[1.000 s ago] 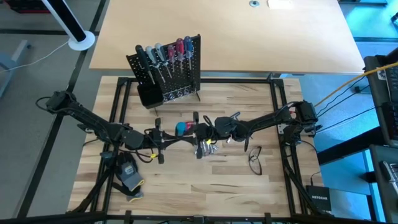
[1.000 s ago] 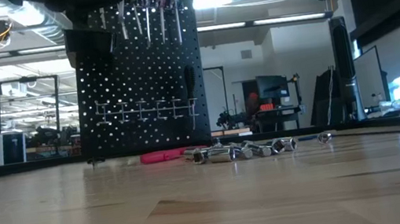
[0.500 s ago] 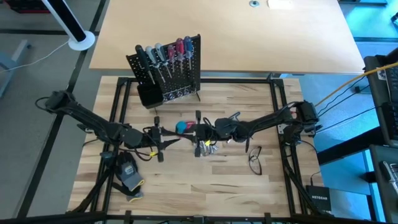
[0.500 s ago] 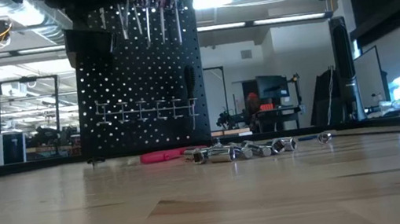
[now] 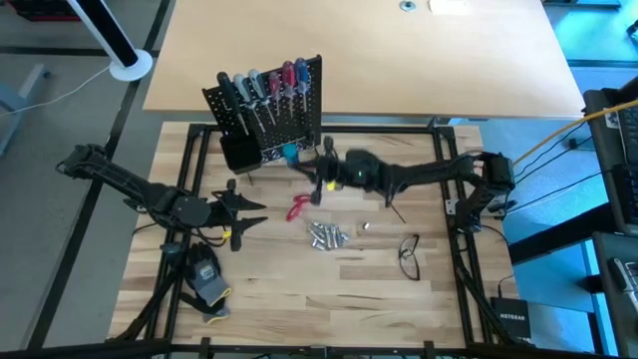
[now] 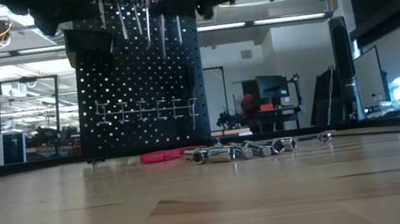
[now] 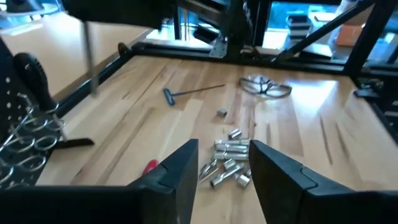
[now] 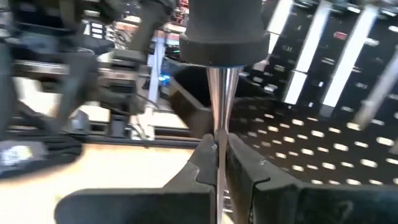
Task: Hang tools onto peg board
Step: Hang the blue screwdriver onto the peg board
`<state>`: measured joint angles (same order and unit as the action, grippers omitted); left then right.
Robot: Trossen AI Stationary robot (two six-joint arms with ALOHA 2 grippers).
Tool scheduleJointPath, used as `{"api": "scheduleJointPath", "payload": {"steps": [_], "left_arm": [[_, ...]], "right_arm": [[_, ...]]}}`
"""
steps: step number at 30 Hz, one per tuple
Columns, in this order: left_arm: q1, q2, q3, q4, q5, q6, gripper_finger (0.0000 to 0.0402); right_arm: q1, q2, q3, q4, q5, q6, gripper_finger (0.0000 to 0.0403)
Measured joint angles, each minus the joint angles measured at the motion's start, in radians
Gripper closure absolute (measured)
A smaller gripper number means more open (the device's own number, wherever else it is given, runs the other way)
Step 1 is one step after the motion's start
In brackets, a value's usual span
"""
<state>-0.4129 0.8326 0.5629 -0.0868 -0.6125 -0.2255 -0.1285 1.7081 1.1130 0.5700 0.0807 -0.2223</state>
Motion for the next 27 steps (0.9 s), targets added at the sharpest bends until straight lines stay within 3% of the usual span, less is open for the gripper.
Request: {"api": "scheduleJointPath", "payload": {"steps": [6, 17, 23, 27], "left_arm": [[0.0, 0.009, 0.0, 0.016, 0.0, -0.004, 0.0272], [0.057, 0.013, 0.0, 0.029, -0.031, 0.005, 0.0272], [0.07, 0.034, 0.0, 0.029, -0.033, -0.007, 0.0272], [0.07, 0.045, 0.0, 0.051, -0.033, -0.007, 0.0272]], "right_arm": [[-0.147, 0.034, 0.0, 0.048, -0.168, 0.008, 0.0388], [-0.291, 0.164, 0.0, 0.203, -0.312, 0.059, 0.0388], [-0.291, 0.207, 0.0, 0.225, -0.335, 0.052, 0.0387], [-0.29, 0.229, 0.0, 0.242, -0.293, 0.035, 0.0387]]}}
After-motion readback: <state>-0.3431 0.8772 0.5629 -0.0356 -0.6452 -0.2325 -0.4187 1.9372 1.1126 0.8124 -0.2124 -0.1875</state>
